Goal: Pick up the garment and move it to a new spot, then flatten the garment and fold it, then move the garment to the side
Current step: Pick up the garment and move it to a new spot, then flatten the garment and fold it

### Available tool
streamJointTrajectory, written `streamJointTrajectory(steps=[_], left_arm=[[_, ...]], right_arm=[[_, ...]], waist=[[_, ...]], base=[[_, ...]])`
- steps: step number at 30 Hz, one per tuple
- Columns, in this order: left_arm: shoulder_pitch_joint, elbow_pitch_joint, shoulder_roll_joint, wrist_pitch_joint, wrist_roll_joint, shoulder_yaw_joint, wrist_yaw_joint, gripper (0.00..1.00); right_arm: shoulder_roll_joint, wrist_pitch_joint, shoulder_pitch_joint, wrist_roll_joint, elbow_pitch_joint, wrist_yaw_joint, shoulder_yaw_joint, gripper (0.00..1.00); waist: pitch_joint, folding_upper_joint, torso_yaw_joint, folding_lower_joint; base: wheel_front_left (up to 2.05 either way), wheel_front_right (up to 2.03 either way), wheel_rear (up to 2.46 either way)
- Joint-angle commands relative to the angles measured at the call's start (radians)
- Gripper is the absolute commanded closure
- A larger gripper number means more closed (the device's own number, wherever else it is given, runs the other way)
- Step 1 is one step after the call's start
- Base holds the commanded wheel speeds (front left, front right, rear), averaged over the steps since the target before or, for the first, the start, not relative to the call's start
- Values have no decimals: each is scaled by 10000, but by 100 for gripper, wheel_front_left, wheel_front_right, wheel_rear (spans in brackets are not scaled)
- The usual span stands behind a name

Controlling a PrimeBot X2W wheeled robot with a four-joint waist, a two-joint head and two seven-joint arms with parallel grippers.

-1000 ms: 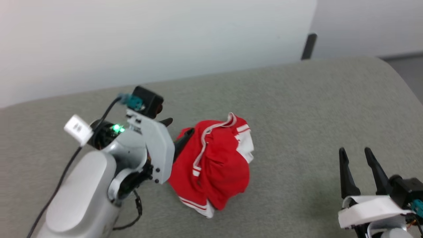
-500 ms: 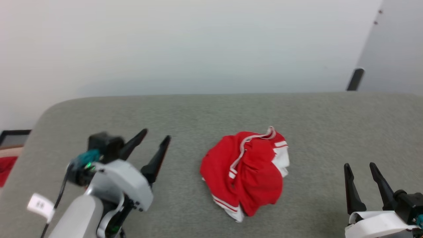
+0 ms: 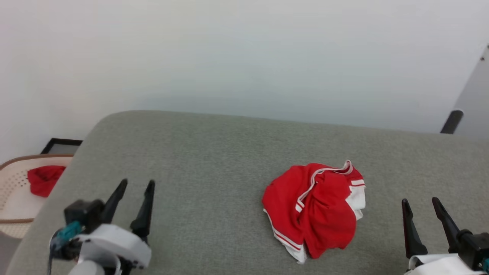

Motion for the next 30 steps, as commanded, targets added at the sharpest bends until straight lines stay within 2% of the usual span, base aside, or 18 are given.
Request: streamJointTrajectory(steps=[1,10,17,20,23,30], left_arm=[[178,116,1,-85,-29,60,14,0],[392,576,1,-374,-52,497,19,0],[154,566,-53,-162,-122,382,-64,0],[-160,337,-53,568,-337,144,-153,0],[-519,26,116,1825,-566,-155,-213,0],[-1479,-1212,359,5795,-1858,-626,-125,0]], right_arm=[[32,-9,175,-79,-27,1,-39,0],[161,-9,335,-105,-42,1,-109,0],[170,-9,143,-177,-36,1,-189,0],[155,-9,43,-180,-29,1,-369,0],[213,-9,-47,-222,-77,1,-510,0],[309,-9,-282,-199,-122,1,-612,0]], waist=[[-137,-1,176,0],[-216,-1,337,0],[-39,-1,95,0],[138,-1,-115,0],[339,-1,-363,0],[821,-1,-1023,0]], base=[[0,0,0],[0,0,0],[0,0,0],[0,0,0],[0,0,0],[0,0,0]])
